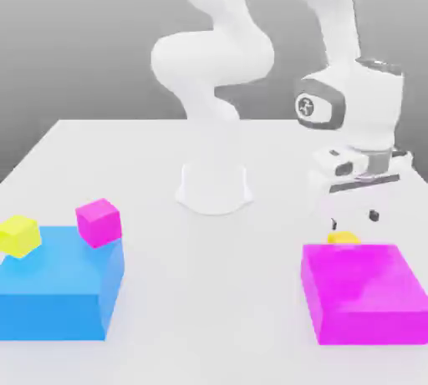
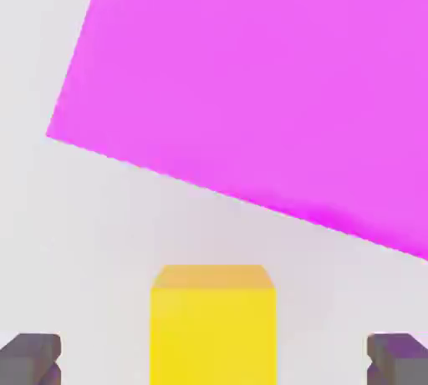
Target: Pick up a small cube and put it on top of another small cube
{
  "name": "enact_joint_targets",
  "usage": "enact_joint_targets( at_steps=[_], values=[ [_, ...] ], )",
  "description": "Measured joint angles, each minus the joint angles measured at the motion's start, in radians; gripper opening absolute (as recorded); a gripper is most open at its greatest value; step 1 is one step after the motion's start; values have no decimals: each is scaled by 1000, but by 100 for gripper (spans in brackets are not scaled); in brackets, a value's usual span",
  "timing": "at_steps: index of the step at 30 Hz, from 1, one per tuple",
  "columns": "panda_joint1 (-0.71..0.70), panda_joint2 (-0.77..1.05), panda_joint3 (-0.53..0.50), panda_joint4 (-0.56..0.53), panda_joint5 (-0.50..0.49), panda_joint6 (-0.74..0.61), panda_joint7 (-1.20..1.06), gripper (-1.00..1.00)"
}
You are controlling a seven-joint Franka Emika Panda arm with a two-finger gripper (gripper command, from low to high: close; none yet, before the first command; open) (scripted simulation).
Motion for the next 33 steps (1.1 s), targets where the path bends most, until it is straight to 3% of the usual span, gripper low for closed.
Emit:
enact_joint_targets(
  at_steps=[2, 5, 6, 13, 16, 20, 22, 25, 33],
  values=[
    [105, 72, -138, 16, -143, 50, 107, 0],
    [275, 171, -336, 39, -258, 129, 195, 0],
    [324, 203, -388, 45, -270, 157, 205, -100],
    [341, 211, -406, 46, -275, 165, 210, -100],
    [245, 133, -290, 28, -194, 103, 148, -100],
    [186, -2, -159, -6, 59, 4, -38, -100],
    [216, -60, -162, -17, 156, -45, -116, -100],
    [273, -48, -201, 10, 219, -107, -246, -100],
    [201, -33, -207, 48, 352, -265, -601, -100]
  ],
)
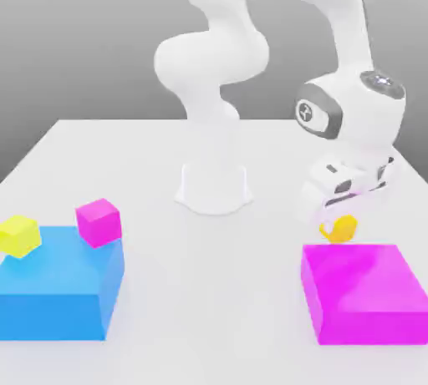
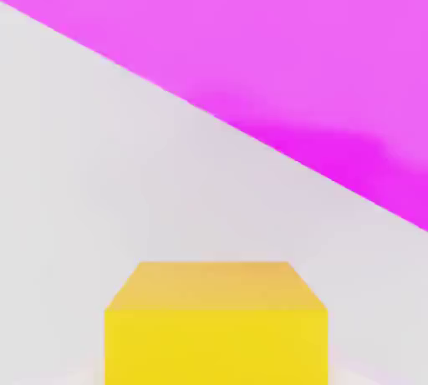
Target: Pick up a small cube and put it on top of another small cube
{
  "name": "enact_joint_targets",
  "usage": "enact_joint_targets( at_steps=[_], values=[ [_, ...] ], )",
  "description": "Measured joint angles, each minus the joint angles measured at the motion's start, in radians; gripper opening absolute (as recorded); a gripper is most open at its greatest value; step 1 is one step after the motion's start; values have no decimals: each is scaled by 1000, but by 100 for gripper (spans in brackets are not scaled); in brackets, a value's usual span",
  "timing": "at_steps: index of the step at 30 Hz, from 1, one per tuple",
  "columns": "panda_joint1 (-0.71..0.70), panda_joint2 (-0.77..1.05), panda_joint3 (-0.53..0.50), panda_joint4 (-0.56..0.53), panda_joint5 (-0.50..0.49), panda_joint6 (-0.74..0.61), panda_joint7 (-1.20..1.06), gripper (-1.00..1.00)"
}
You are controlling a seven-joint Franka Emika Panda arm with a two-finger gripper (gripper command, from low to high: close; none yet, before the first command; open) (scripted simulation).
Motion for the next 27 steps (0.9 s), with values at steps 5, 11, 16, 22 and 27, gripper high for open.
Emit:
enact_joint_targets(
  at_steps=[5, 11, 16, 22, 27],
  values=[
    [-42, 2, 3, 26, 76, -95, -221, -100],
    [-87, 4, 3, 58, 167, -209, -485, -100],
    [-123, 6, 2, 84, 243, -305, -705, -100],
    [-163, 7, -4, 116, 331, -420, -968, -100],
    [-195, 8, -10, 143, 403, -517, -1186, -100]
  ],
)
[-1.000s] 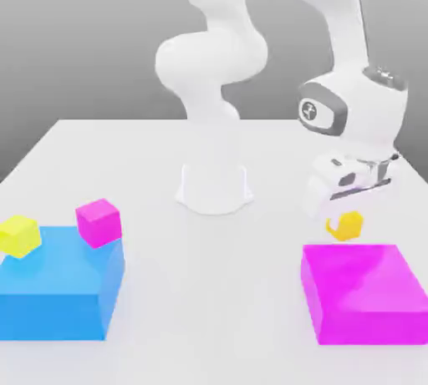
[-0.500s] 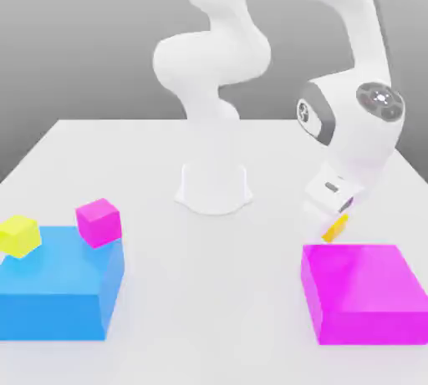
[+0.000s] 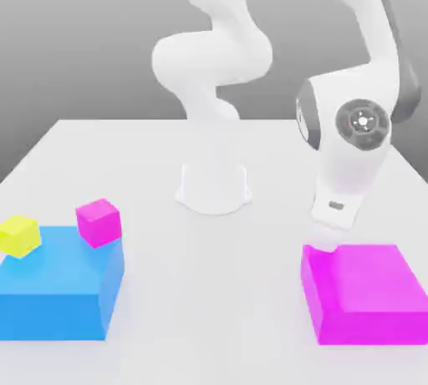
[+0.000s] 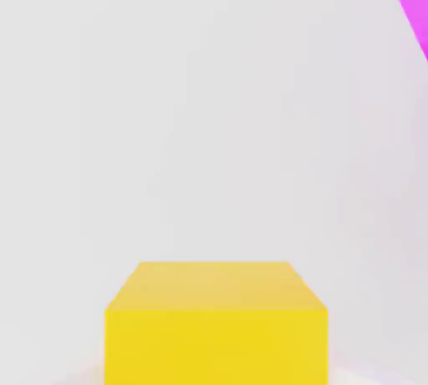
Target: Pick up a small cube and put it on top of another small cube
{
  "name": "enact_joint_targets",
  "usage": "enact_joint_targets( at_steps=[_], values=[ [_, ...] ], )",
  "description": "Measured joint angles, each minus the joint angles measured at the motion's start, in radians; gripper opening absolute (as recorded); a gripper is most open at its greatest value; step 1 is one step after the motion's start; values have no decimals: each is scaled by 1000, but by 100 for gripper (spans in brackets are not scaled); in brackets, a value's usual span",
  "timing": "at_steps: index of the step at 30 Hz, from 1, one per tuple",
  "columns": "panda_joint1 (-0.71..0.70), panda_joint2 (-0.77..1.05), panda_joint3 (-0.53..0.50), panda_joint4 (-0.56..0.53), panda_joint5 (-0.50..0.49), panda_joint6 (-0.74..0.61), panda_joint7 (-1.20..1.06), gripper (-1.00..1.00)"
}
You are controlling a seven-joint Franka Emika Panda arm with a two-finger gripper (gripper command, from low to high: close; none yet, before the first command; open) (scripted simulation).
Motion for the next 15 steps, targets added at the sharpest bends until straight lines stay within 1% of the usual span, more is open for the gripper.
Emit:
enact_joint_targets(
  at_steps=[2, 4, 9, 15],
  values=[
    [-15, -1, -7, 10, 24, -33, -79, -100],
    [-62, -12, -41, 12, 15, -23, -102, -100],
    [-240, -49, -120, 11, -45, 41, -100, -100],
    [-419, -98, -205, 9, -132, 124, -80, -100]
  ],
)
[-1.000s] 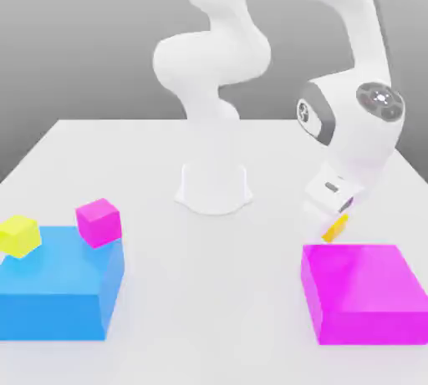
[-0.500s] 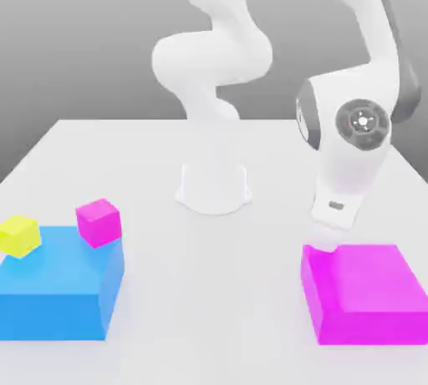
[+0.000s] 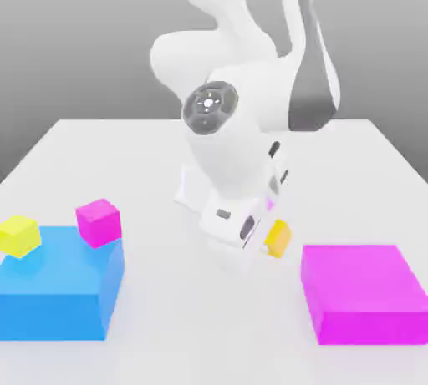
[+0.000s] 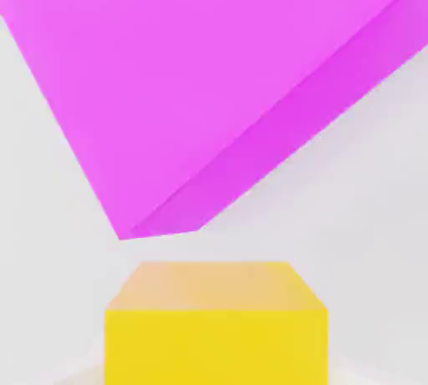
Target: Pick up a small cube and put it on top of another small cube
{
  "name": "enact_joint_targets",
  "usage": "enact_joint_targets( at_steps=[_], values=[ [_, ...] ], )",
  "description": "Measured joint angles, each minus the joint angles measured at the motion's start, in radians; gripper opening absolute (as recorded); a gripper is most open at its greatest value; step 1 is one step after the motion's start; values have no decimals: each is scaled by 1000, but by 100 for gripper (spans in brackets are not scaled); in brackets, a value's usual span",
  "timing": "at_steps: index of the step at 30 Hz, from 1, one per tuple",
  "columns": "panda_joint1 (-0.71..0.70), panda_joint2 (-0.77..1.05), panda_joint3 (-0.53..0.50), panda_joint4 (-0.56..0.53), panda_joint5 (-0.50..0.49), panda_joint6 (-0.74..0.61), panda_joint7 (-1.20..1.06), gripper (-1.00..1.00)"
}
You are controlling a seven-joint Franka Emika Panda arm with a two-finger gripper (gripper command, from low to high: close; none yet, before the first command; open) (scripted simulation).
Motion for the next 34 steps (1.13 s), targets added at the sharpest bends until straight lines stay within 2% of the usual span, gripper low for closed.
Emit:
enact_joint_targets(
  at_steps=[8, 15, 22, 27, 31, 32, 34],
  values=[
    [-204, -75, -148, -3, -148, 106, 48, -100],
    [-416, -148, -269, -11, -317, 193, 120, -100],
    [-654, -144, -261, -199, -577, 389, 401, -100],
    [-656, -18, -268, -201, -560, 519, 403, -100],
    [-649, 106, -234, -196, -435, 635, 317, -100],
    [-661, 127, -216, -196, -406, 654, 296, 100],
    [-661, 127, -216, -196, -406, 654, 296, 100]
  ],
)
